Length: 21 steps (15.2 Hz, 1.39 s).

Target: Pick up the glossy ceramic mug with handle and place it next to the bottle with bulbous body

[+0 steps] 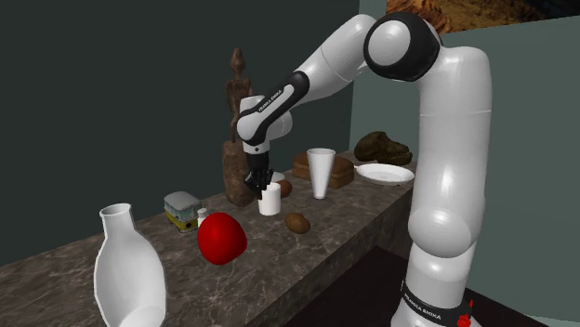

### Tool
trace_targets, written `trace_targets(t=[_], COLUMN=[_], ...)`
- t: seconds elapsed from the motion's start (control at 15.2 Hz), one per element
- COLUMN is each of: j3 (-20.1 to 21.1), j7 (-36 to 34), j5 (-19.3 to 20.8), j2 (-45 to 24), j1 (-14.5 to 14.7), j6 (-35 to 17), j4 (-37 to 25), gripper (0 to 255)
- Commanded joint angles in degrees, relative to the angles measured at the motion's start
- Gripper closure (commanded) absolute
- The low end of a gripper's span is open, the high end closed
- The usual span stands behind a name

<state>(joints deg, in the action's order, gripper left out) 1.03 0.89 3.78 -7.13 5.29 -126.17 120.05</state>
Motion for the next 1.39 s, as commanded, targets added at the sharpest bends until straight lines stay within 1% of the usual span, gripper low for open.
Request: trace_targets(t=[0.0, 0.2, 0.26, 1.32], j3=[0.2, 0.1, 0.0, 0.1], j7=[0.0, 0.1, 0.3, 1.1], j5=[0.0, 0.0, 0.0, -0.5], j2=[-0.7, -1.4, -0.2, 5.1], j1=[0.1, 0.1, -0.1, -0.1], j6=[0.2, -0.4, -0.5, 11.1], j4=[0.4, 0.3, 1.6, -4.7], gripper=[255, 255, 255, 255])
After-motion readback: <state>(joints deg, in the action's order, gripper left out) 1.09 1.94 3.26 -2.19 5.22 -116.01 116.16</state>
